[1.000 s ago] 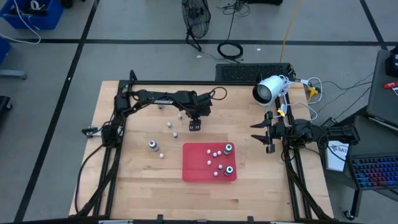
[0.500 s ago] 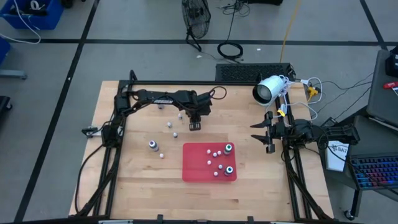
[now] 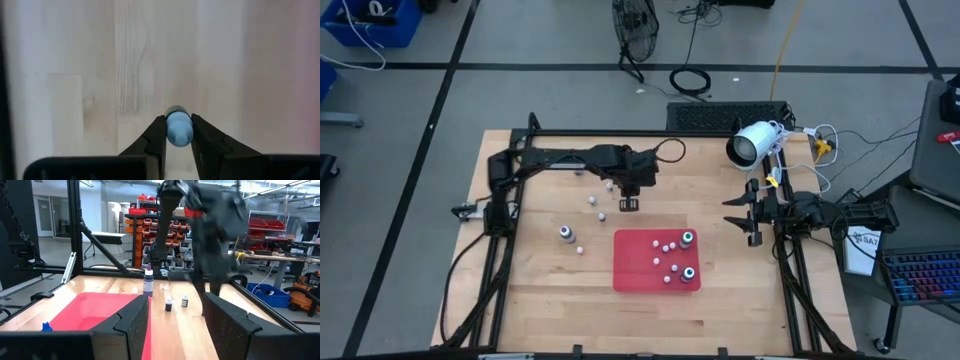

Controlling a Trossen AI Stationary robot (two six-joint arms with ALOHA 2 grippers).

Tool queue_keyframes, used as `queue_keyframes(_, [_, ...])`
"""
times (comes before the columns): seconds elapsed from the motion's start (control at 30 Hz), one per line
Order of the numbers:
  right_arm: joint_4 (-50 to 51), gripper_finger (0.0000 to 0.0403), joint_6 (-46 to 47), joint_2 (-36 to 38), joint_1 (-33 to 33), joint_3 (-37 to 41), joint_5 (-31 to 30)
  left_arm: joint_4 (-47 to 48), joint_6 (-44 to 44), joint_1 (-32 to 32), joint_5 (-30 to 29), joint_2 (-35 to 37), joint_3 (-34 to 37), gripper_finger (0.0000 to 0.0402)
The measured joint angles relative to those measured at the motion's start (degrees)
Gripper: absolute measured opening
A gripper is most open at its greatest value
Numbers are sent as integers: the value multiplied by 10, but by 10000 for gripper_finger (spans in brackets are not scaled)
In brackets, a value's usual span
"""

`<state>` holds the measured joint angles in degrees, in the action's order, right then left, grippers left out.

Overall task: Pick & Place food coloring
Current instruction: Put the small black food coloring bottle into the red bin

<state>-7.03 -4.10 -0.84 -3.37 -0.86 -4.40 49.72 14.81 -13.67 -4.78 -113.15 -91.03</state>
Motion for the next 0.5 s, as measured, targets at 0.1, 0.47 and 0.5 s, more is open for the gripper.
queue_keyframes(0.1, [0, 177, 0, 0, 0, 0, 0, 14, -49, 34, 0, 46, -2, 69])
queue_keyframes(0.47, [0, 178, 0, 0, 0, 0, 0, 7, -122, 203, -13, 73, -3, 68])
queue_keyframes(0.5, [0, 178, 0, 0, 0, 0, 0, 0, -123, 209, -13, 63, -3, 68])
